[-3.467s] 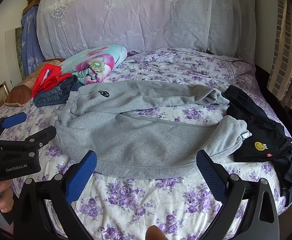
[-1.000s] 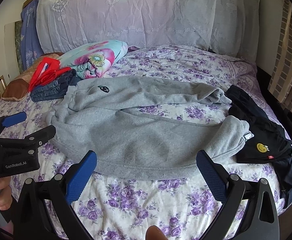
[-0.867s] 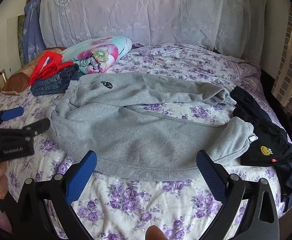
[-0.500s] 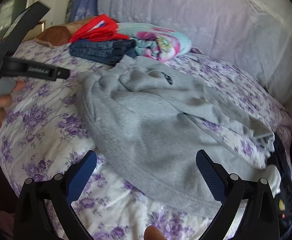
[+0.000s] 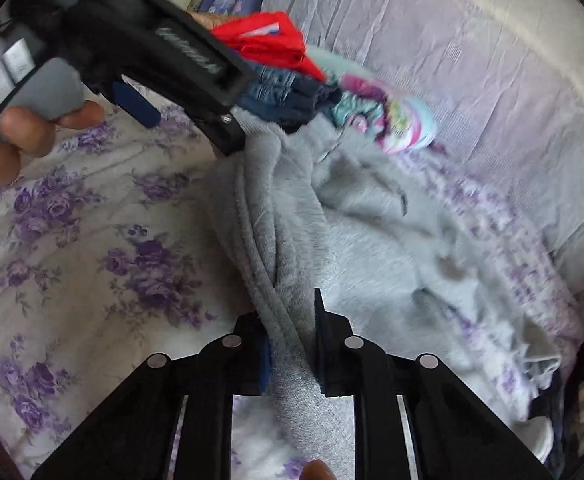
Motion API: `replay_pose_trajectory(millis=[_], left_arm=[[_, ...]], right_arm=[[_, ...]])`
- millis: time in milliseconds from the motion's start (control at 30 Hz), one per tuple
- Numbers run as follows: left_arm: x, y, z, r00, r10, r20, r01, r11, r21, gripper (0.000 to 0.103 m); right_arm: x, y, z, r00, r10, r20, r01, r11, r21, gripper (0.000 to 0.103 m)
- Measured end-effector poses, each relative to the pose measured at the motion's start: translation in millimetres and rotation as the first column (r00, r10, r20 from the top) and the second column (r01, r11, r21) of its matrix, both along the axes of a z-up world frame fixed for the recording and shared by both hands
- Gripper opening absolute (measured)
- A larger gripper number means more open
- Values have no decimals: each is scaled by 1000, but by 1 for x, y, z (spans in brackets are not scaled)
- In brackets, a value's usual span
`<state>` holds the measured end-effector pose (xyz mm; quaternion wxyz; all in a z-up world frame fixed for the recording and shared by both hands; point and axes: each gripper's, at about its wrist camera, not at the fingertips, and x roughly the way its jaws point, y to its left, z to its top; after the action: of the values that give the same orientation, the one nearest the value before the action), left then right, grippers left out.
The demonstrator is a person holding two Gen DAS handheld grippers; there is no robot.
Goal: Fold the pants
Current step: 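Grasp the grey garment's ribbed cuff with the right gripper and lift it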
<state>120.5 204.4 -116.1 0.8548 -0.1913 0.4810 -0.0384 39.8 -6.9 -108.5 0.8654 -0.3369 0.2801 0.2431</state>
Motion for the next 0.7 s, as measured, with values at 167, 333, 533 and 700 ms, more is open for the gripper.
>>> replay_pose_trajectory(millis=[167, 333, 533, 700], left_arm=[[4, -3, 1, 999, -44, 11, 45, 984, -171, 99], [10, -15, 5, 993, -114, 27, 117, 949, -294, 99], [30, -28, -15, 996, -80, -31, 71, 971, -227, 97], [40, -38, -20, 992, -129, 0, 124, 948, -293, 38]], right_arm=[[-15, -8, 10, 998, -14, 57, 13, 1000, 16, 16], [-13, -9, 9, 998, -25, 59, 25, 1000, 9, 16], [-16, -7, 10, 997, -33, 64, 32, 999, 17, 16], [-20, -5, 13, 997, -33, 75, 32, 999, 7, 16]])
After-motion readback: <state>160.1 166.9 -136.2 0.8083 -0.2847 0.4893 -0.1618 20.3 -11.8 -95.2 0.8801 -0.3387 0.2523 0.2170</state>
